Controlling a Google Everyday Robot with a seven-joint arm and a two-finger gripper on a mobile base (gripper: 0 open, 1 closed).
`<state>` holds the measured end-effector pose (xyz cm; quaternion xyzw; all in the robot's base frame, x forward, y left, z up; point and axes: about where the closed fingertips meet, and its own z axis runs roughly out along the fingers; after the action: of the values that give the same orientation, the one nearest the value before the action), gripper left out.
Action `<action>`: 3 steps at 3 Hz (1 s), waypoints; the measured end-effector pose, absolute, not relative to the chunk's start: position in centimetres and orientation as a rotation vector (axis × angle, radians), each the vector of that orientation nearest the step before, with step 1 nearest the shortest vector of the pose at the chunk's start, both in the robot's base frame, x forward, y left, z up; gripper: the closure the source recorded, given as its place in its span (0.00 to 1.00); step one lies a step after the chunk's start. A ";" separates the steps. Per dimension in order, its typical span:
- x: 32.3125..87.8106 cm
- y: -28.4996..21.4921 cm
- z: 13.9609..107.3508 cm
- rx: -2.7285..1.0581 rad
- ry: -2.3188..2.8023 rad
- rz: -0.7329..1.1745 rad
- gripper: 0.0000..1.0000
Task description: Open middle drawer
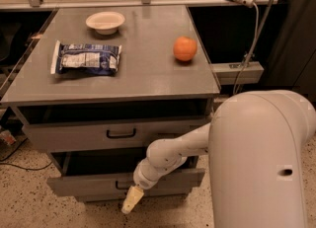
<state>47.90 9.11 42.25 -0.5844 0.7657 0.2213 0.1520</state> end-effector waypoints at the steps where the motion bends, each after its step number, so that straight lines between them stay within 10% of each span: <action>1: 46.4 8.6 41.9 -1.782 2.210 0.643 0.00; 3: 42.3 5.8 43.5 -1.770 2.284 0.710 0.00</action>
Offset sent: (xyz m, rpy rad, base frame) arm -0.1141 -0.0808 0.0337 -0.1017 0.2887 0.0970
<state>42.33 5.77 43.52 -0.5927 0.7651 0.2378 0.0829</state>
